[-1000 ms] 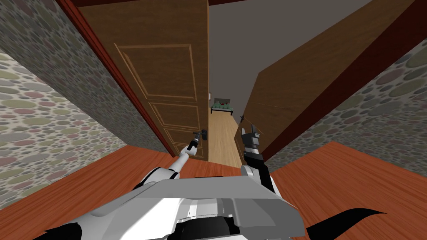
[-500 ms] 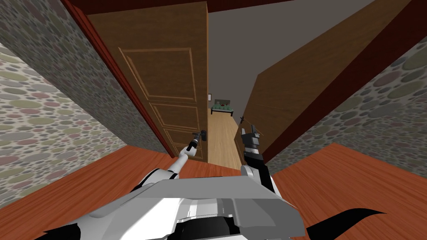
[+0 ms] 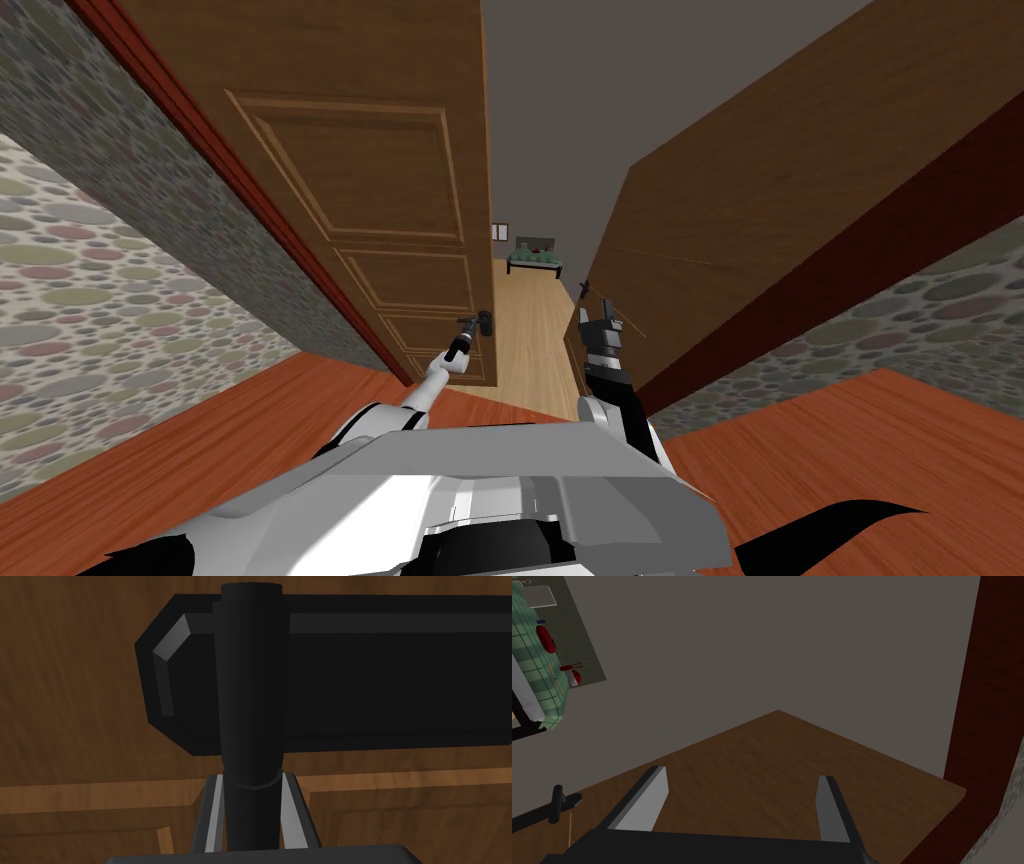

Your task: Push the door open

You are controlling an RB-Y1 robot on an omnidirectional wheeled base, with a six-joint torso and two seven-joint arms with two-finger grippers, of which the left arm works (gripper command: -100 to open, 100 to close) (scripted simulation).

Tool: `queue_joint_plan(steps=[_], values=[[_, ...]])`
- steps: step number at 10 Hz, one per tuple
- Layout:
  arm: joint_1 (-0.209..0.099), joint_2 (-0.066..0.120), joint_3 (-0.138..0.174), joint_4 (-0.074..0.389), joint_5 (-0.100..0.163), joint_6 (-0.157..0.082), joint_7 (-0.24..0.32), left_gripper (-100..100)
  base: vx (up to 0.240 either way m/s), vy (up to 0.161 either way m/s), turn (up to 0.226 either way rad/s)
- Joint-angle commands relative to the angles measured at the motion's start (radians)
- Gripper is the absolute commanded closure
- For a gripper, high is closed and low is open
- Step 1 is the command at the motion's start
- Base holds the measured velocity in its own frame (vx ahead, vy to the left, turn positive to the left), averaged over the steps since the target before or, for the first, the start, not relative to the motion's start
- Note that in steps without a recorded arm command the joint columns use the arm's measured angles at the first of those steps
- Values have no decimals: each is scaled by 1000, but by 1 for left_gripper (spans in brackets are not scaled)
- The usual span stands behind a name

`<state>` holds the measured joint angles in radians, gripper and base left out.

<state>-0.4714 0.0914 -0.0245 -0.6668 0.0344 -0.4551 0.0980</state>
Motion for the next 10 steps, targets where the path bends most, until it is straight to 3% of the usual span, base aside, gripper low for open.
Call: queue_joint_plan(steps=[1, 10], values=[[4, 14, 21, -8, 5, 8, -7, 100, 132, -66, 35], [11, 53, 132, 6, 36, 3, -46, 100, 181, -136, 78]])
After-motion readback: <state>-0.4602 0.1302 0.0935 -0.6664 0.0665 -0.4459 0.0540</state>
